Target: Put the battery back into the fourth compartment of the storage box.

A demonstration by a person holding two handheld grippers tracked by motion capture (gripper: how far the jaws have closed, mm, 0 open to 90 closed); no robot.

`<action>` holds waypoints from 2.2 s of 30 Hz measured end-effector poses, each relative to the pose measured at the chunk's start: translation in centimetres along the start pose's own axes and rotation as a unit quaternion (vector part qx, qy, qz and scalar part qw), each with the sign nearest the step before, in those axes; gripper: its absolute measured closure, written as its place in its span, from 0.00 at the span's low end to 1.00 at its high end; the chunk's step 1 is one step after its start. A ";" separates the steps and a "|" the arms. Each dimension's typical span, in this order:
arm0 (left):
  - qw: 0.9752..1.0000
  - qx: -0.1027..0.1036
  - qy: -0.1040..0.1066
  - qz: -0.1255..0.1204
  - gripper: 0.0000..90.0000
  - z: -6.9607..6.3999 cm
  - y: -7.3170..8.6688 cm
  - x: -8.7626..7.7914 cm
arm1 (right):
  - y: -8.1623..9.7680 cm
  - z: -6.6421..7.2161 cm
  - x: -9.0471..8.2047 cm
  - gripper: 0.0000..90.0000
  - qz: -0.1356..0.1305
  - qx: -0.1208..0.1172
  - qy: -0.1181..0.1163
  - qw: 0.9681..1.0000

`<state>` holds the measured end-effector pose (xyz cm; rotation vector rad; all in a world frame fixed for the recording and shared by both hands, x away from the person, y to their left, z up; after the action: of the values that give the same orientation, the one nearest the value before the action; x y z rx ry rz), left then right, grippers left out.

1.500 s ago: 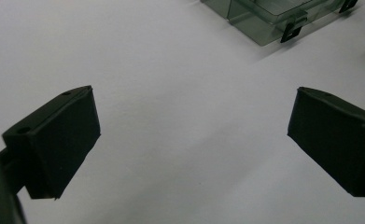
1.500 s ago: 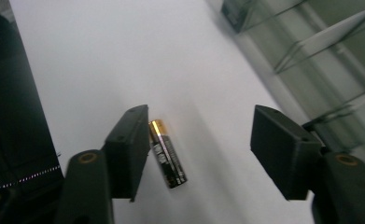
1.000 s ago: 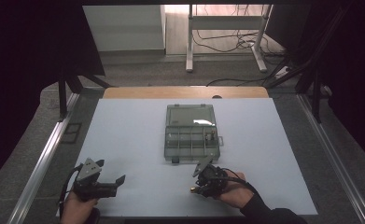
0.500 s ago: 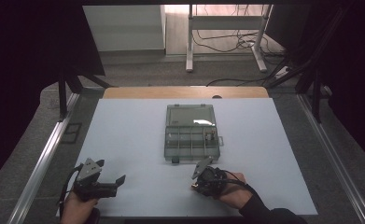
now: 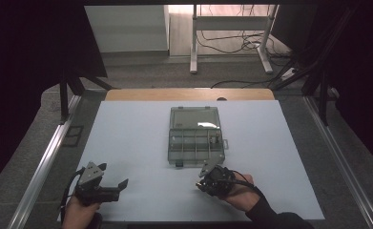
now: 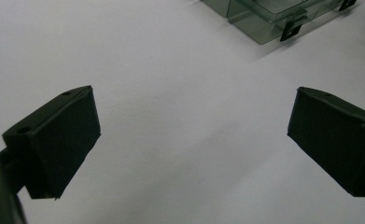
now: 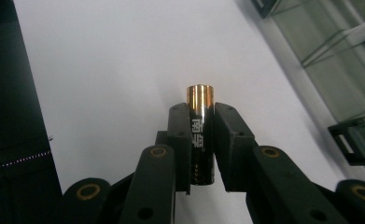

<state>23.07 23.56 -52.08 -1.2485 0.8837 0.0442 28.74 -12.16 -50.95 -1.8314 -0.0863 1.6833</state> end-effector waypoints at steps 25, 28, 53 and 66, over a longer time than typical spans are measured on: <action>1.000 -0.002 0.000 0.001 0.04 0.0 0.0 0.0 | -0.5 -1.9 -2.2 0.85 -0.039 0.032 0.026 0.998; 1.000 -0.002 0.000 0.001 0.04 0.0 0.0 0.0 | -0.6 -2.1 -2.4 0.85 -0.041 0.041 0.027 0.998; 1.000 -0.003 -0.001 0.002 0.04 0.0 0.0 0.0 | -1.0 -3.9 -3.0 0.85 -0.056 0.060 0.039 0.996; 1.000 -0.004 0.000 0.005 0.04 0.0 0.0 0.1 | -1.7 -5.1 -3.7 0.85 -0.071 0.069 0.040 0.994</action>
<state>23.13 23.57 -52.16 -1.2514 0.8902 0.0558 33.37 -14.62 -47.02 -1.7449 -0.0639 1.4809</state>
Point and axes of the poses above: each handheld gripper's, and its own axes: x roughly forward along the jaws, y roughly out of its underside, z roughly to its left, the point moved 3 cm from there along x, roughly forward along the jaws, and after that the axes turned 6 degrees about x, right-handed, at the moved point
